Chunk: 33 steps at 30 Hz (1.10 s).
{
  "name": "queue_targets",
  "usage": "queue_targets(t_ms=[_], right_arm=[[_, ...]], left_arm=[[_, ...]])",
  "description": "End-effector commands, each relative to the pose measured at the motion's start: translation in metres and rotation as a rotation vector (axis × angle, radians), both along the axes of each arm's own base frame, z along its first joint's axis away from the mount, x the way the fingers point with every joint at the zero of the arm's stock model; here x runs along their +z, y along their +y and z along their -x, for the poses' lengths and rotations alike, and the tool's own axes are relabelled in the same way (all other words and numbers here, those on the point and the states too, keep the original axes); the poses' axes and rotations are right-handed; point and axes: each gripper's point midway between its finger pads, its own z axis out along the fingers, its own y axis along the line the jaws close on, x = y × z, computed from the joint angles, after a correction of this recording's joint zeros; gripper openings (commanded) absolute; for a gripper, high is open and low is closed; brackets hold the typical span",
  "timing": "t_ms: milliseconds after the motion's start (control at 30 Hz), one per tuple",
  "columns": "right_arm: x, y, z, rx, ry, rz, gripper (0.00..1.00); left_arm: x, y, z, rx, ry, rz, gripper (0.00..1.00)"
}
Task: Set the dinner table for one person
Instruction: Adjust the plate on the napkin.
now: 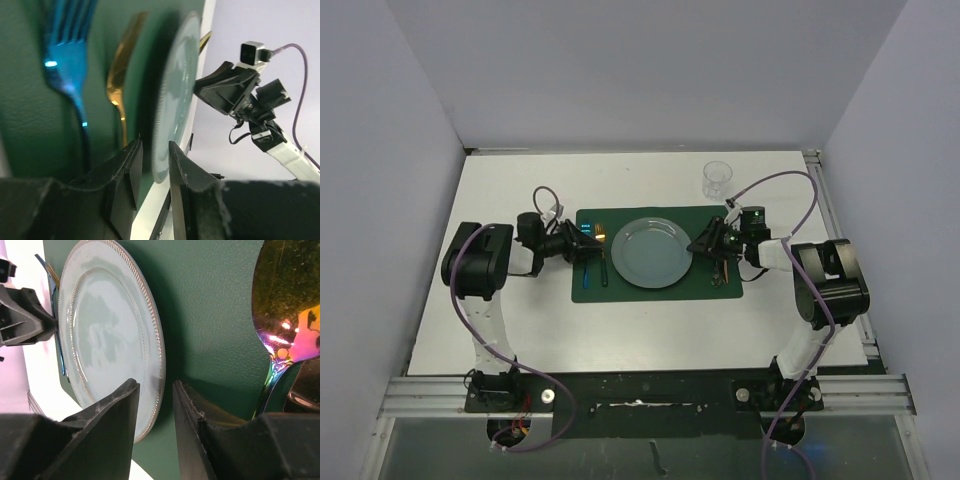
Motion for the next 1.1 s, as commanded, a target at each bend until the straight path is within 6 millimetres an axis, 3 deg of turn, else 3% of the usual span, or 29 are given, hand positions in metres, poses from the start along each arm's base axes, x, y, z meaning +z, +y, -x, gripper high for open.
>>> queue_targets(t_ms=[0,533,1067], right_arm=[[0.017,0.003,-0.017,0.014,-0.078,-0.016,0.35],[0.011,0.005,-0.022,0.018,-0.065,-0.025,0.34],[0.012,0.005,-0.024,0.021,-0.066,-0.024,0.34]], left_arm=[[-0.008,-0.006,0.002,-0.034,-0.030,-0.012,0.24],[-0.008,-0.014,-0.014,-0.067,-0.048,-0.074,0.23],[-0.011,-0.046,-0.014,-0.153,-0.058,-0.079,0.23]])
